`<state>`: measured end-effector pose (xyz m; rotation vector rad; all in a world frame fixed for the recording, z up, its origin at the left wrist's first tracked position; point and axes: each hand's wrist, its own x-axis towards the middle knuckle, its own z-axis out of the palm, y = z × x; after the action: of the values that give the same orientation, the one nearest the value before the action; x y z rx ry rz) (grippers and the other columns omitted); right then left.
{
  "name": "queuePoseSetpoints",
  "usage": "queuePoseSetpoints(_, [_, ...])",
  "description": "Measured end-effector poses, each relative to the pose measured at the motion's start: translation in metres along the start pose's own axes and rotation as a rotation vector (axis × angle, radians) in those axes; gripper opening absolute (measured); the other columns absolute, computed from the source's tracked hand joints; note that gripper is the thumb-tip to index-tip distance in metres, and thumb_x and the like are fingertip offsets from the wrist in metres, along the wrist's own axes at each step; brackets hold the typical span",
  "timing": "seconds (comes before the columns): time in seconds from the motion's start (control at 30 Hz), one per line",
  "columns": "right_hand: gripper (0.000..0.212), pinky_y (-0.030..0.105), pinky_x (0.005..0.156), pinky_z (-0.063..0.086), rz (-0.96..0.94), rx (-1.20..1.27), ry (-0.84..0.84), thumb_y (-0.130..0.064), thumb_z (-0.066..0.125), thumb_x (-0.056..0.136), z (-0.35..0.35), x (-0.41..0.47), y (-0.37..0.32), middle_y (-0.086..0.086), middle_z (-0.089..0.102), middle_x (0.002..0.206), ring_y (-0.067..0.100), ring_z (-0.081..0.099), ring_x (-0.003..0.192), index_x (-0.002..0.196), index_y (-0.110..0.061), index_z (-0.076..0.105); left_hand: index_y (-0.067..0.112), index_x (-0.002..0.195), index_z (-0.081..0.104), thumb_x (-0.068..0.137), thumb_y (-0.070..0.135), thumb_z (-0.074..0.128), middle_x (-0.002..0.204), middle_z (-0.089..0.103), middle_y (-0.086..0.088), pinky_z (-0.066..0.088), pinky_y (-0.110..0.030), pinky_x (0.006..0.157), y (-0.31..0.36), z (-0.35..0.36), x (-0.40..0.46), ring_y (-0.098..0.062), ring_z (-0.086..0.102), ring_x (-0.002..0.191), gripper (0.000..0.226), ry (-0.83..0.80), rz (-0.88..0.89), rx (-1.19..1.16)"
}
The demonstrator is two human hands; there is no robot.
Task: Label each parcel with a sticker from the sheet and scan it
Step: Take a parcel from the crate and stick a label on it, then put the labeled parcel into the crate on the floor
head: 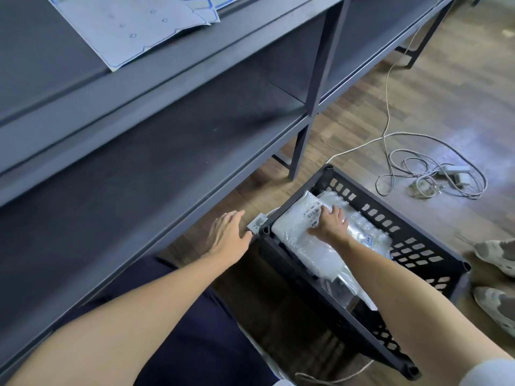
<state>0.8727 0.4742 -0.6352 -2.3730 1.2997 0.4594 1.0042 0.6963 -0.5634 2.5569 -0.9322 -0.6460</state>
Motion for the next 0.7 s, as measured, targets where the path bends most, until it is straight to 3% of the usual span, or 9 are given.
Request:
queuePoseSetpoints(0.17, [0.076, 0.049, 0.118, 0.006, -0.065, -0.019, 0.132, -0.043, 0.057, 0.089, -0.028, -0.002, -0.005, 0.01, 0.016, 0.158, 0.028, 0.01, 0.146, 0.148, -0.01, 0.022, 0.026, 0.151, 0.02, 0.097, 0.04, 0.043, 0.159, 0.016, 0.003, -0.004, -0.033, 0.118, 0.014, 0.003, 0.004, -0.014, 0.005, 0.147, 0.06, -0.086, 0.101, 0.183])
queuePoseSetpoints(0.33, [0.076, 0.047, 0.119, 0.003, -0.118, -0.05, 0.231, -0.044, 0.051, 0.091, -0.073, -0.01, -0.014, 0.007, 0.016, 0.159, 0.027, 0.007, 0.148, 0.151, -0.009, 0.019, 0.027, 0.151, 0.02, 0.097, 0.04, 0.042, 0.159, 0.016, 0.004, -0.009, -0.032, 0.116, 0.043, -0.013, 0.002, -0.014, 0.003, 0.148, 0.06, -0.082, 0.214, 0.209])
queuePoseSetpoints(0.6, [0.073, 0.049, 0.119, 0.001, -0.173, -0.103, 0.393, -0.045, 0.045, 0.094, -0.181, -0.04, -0.053, 0.007, 0.014, 0.16, 0.026, 0.005, 0.148, 0.152, -0.011, 0.017, 0.023, 0.15, 0.024, 0.097, 0.037, 0.041, 0.156, 0.025, 0.004, -0.008, -0.034, 0.117, 0.103, -0.1, -0.009, -0.015, 0.011, 0.147, 0.057, 0.109, 0.406, 0.206])
queuePoseSetpoints(0.7, [0.072, 0.049, 0.119, 0.004, -0.185, -0.105, 0.498, -0.046, 0.046, 0.093, -0.23, -0.061, -0.074, 0.007, 0.022, 0.158, 0.027, 0.012, 0.147, 0.15, -0.01, 0.022, 0.022, 0.149, 0.027, 0.097, 0.037, 0.041, 0.155, 0.03, 0.004, -0.004, -0.035, 0.118, 0.12, -0.146, -0.022, -0.016, 0.015, 0.146, 0.056, 0.225, 0.464, 0.23])
